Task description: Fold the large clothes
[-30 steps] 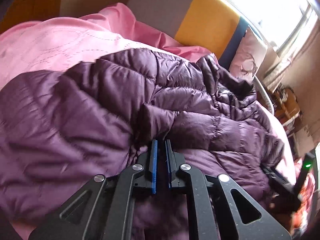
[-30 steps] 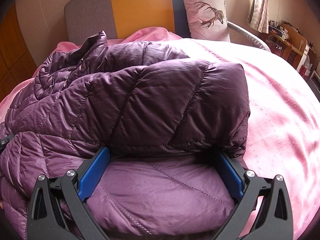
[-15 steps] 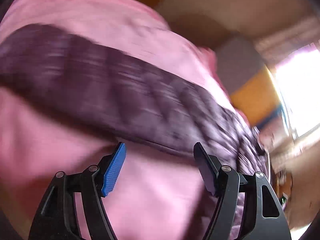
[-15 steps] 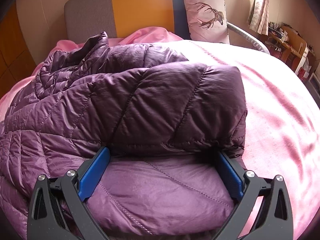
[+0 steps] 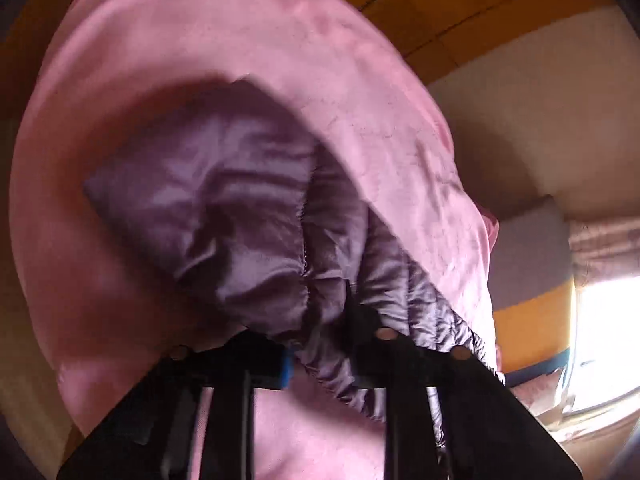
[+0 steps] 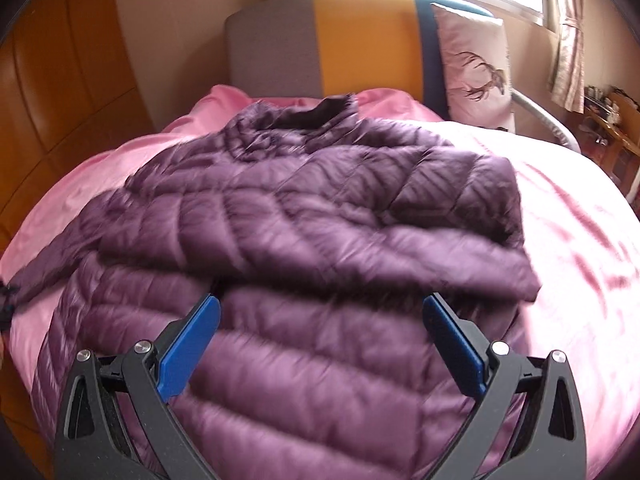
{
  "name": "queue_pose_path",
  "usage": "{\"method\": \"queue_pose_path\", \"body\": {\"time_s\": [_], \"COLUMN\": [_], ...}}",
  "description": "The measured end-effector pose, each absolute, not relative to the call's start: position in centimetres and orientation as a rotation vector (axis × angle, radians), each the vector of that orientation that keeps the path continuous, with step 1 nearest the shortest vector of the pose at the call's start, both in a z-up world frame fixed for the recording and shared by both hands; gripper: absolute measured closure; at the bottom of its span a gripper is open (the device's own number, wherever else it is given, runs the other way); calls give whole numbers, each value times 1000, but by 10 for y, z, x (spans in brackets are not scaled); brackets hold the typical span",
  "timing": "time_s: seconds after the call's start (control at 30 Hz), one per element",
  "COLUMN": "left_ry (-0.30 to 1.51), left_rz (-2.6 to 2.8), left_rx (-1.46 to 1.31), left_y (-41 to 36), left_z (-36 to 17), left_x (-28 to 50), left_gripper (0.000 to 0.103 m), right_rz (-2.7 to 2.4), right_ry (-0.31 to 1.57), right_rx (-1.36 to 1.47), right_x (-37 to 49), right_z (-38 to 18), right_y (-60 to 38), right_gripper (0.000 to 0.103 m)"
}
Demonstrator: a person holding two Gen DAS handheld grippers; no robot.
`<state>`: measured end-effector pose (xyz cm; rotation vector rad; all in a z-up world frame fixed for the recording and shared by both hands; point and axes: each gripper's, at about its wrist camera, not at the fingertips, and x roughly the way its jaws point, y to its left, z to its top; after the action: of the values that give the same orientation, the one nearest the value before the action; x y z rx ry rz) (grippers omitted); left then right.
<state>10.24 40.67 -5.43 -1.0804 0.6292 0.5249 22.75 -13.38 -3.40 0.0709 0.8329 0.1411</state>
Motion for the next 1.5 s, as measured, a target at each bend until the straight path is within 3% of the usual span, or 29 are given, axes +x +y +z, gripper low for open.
{"method": "queue_pose_path", "body": {"time_s": [0.13, 0.33, 0.63, 0.73, 0.87, 0.9, 0.93, 1.07, 1.2, 1.33, 1.37, 1.43, 1.5], "left_ry": [561, 500, 670, 756, 807, 800, 796, 778, 770, 755, 758, 761, 757], "left_rz": [422, 94, -204, -253, -280, -285, -295, -300, -303, -303, -303, -303, -298], "left_rx": [-873, -577, -298, -217, -132, -119, -118, -110, -120, -92, -81, -75, -83], "left_y": [370, 255, 79, 45, 22, 19, 22, 21, 26, 29, 29, 30, 34], "left_z": [-5, 60, 28, 3, -18, -19, -20, -17, -18, -20, -23, -26, -24], "left_x": [119, 153, 192, 202, 205, 204, 197, 190, 181, 170, 168, 166, 160], "left_gripper": [89, 89, 89, 81, 55, 40, 33, 29, 28, 22, 22, 22, 22], "right_rz": [169, 205, 208, 222, 279, 293, 309, 413, 540, 629, 626, 610, 605], "right_ry": [830, 830, 828, 828, 822, 822, 820, 818, 880, 991, 1006, 1027, 1019], "right_rx": [79, 148, 278, 322, 420, 440, 461, 537, 567, 588, 570, 500, 422], "right_x": [217, 214, 202, 202, 204, 206, 208, 226, 255, 276, 278, 279, 277], "right_z": [-36, -32, -28, -26, -21, -20, -18, -8, -10, -29, -32, -36, -33], "right_y": [-120, -121, -149, -157, -163, -163, -162, -143, -105, -65, -57, -41, -31], "right_gripper": [2, 2, 2, 2, 2, 2, 3, 10, 11, 12, 15, 59, 76]}}
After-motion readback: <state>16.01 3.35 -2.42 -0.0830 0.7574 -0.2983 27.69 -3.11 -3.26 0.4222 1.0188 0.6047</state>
